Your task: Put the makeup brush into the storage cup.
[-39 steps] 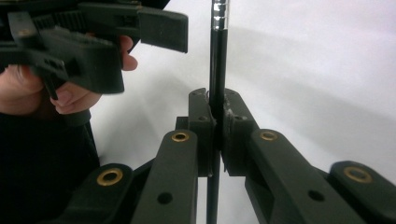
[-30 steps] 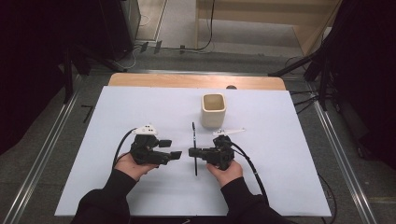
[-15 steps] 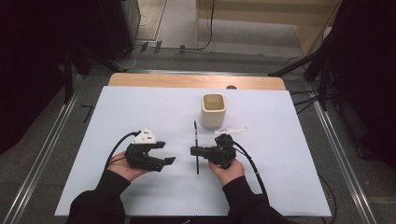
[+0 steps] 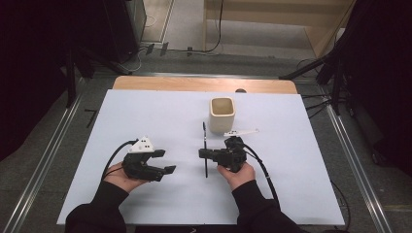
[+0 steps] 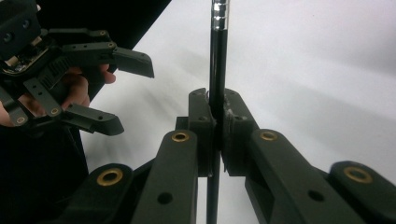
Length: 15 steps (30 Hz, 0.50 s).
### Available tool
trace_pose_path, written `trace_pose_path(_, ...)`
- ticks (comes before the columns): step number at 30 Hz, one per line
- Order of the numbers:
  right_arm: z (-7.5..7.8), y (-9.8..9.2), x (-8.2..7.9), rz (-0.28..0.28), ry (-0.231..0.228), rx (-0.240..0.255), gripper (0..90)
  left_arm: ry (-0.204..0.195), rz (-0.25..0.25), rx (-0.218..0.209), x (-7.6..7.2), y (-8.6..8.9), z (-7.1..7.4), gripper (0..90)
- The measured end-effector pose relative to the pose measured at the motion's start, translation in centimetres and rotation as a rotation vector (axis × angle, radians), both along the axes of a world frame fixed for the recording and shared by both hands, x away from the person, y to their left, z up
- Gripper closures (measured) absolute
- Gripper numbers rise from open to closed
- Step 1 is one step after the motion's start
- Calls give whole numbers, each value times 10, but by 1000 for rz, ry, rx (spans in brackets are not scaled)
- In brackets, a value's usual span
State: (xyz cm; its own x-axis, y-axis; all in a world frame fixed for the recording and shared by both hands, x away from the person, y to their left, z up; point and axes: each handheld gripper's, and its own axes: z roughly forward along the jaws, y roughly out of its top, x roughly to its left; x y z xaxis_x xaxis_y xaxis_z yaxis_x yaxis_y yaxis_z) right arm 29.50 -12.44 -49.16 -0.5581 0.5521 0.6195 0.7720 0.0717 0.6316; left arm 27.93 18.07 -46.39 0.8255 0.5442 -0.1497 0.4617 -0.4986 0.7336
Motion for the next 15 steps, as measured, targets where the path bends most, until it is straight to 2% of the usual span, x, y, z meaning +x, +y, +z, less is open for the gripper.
trace_pose_path(15,12,-5,5,0,-31,13,859,11,37,-5,-6,15,-2,294)
